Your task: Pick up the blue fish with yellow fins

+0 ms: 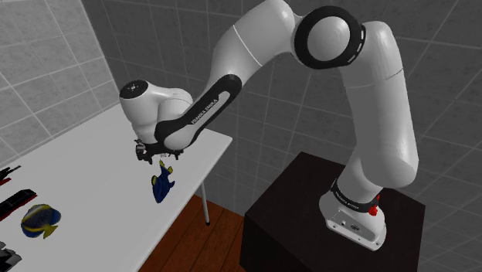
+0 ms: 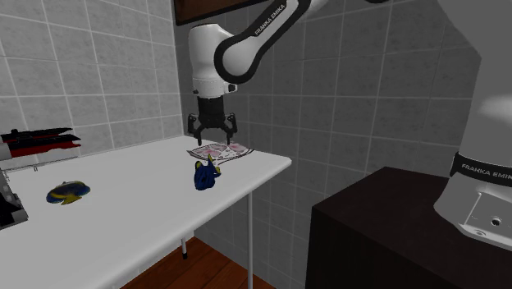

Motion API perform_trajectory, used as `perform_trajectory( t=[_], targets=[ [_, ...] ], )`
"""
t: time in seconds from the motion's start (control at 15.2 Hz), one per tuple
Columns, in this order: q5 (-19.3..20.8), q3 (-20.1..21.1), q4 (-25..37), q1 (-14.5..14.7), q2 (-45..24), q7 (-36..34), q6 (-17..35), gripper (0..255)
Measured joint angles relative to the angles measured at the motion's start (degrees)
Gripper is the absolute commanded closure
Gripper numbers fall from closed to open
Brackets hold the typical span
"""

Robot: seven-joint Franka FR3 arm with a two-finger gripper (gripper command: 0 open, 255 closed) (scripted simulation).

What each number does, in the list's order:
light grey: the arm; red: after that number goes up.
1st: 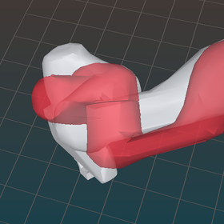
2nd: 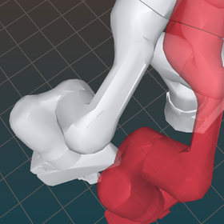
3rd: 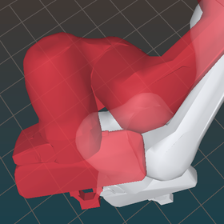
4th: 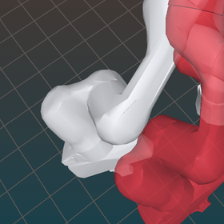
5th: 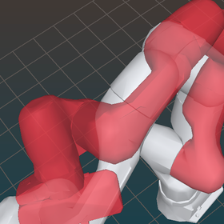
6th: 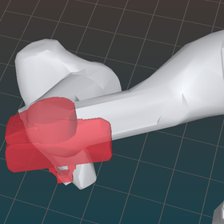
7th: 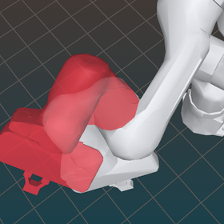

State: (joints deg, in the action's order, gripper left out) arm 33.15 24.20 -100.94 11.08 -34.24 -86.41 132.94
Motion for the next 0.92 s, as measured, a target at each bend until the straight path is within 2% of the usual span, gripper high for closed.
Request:
perform_trajectory(
  t=[0.2,0.66,0.73,0.92],
  targets=[
    [1.44,-1.78,6.89,2.61,-6.24,-1.43,-1.31,0],
    [3.30,-3.42,8.16,3.83,-10.23,-3.18,1.20,0],
    [3.40,-3.51,8.24,3.91,-10.47,-3.27,1.35,255],
    [3.50,-3.59,8.33,3.97,-10.69,-3.35,1.51,255]
  ],
)
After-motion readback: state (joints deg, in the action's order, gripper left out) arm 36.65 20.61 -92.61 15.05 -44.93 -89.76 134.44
